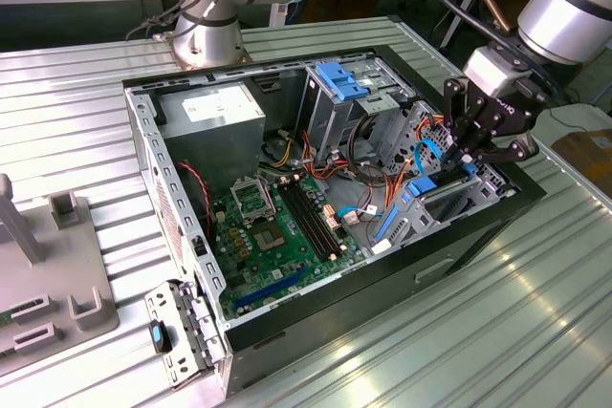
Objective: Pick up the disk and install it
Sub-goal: 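Insert the first disk wire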
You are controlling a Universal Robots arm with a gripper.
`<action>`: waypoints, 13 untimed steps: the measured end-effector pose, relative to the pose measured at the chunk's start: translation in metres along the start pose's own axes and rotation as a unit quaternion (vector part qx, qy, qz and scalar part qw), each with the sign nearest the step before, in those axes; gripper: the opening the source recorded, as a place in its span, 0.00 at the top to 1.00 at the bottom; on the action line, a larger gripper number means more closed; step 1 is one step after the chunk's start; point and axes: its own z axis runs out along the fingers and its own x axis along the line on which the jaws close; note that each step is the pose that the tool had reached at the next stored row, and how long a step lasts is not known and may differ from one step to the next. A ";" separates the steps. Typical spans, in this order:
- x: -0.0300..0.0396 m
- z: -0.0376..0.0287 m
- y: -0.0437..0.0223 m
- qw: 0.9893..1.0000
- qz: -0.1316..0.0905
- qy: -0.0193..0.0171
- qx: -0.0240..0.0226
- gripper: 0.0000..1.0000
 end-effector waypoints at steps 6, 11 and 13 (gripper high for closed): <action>0.0002 0.0016 0.0001 1.000 0.000 0.000 0.000 0.84; 0.0026 0.0023 0.0017 1.000 0.000 0.000 0.000 0.84; 0.0027 0.0033 0.0020 1.000 0.000 0.000 0.000 0.84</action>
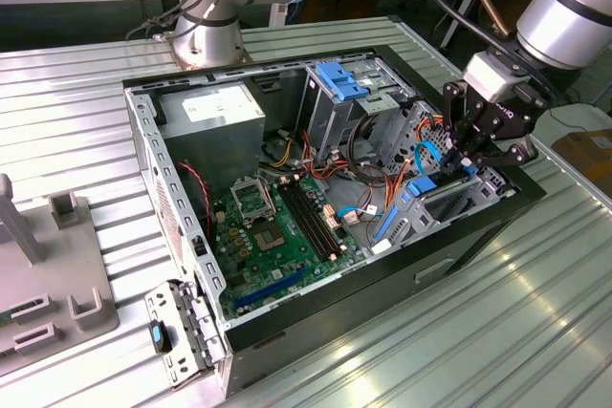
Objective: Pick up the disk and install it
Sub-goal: 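Insert the first disk wire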
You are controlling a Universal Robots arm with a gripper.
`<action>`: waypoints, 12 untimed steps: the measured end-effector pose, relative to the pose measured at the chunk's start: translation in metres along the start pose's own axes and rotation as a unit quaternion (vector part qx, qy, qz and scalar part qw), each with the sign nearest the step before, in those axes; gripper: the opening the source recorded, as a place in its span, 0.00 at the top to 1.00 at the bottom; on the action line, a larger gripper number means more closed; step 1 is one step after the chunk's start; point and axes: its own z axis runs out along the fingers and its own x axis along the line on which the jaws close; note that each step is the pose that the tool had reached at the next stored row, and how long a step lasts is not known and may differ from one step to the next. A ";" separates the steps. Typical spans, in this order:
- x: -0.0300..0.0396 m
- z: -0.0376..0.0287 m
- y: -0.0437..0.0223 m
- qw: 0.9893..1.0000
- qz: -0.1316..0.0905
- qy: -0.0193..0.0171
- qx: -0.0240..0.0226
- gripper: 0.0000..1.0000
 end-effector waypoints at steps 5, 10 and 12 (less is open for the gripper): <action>0.0003 0.0015 0.0000 1.000 0.000 0.000 0.000 0.84; 0.0009 0.0019 0.0001 1.000 0.000 0.000 0.000 0.84; 0.0009 0.0015 0.0001 1.000 0.000 -0.001 0.000 0.84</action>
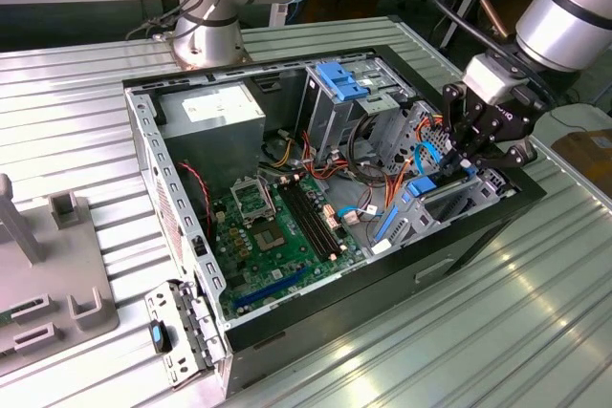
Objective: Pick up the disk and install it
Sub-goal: 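Insert the first disk wire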
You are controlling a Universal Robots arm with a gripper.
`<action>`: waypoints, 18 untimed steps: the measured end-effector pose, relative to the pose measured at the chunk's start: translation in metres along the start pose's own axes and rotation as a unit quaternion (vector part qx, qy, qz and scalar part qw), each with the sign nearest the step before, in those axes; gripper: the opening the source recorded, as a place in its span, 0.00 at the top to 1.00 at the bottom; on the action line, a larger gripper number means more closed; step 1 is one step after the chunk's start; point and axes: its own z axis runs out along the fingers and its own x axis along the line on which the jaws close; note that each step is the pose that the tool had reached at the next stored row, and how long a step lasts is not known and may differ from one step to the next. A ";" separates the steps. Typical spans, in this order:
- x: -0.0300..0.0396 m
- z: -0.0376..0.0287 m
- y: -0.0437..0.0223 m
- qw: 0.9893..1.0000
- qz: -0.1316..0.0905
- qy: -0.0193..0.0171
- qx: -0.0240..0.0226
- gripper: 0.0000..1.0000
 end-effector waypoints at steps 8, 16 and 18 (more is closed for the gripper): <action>-0.0002 -0.0029 0.0000 1.000 0.000 -0.011 0.001 0.84; 0.0010 -0.0029 0.0000 1.000 0.000 -0.011 0.000 0.84; 0.0013 -0.0029 0.0000 1.000 0.000 -0.010 0.000 0.84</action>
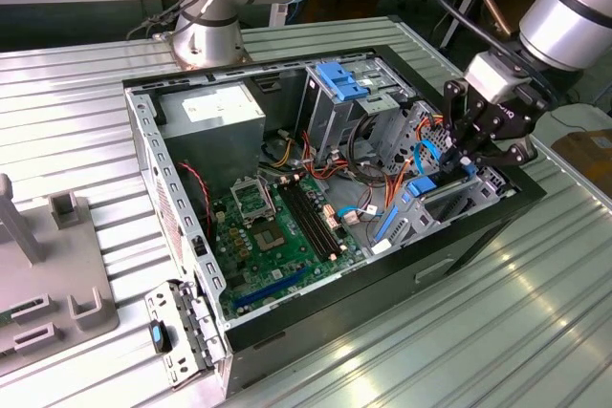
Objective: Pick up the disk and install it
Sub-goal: 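Insert the first disk wire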
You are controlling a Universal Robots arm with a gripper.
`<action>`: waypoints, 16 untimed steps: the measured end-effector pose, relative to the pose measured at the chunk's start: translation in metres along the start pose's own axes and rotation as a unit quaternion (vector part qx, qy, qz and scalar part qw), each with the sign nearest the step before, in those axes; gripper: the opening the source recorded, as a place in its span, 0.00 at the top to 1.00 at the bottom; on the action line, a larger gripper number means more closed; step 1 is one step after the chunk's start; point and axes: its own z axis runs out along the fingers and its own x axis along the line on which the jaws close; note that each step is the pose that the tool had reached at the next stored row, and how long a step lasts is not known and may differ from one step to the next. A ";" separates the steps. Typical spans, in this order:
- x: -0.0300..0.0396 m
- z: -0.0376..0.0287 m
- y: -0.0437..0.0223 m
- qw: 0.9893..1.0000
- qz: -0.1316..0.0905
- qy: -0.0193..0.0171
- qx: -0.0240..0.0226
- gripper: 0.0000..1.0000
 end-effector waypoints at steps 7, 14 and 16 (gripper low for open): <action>0.0026 0.0037 0.0001 1.000 0.000 0.001 0.000 0.84; 0.0033 0.0052 0.0001 1.000 0.000 0.000 0.000 0.84; 0.0033 0.0040 0.0001 1.000 0.000 0.000 0.000 0.84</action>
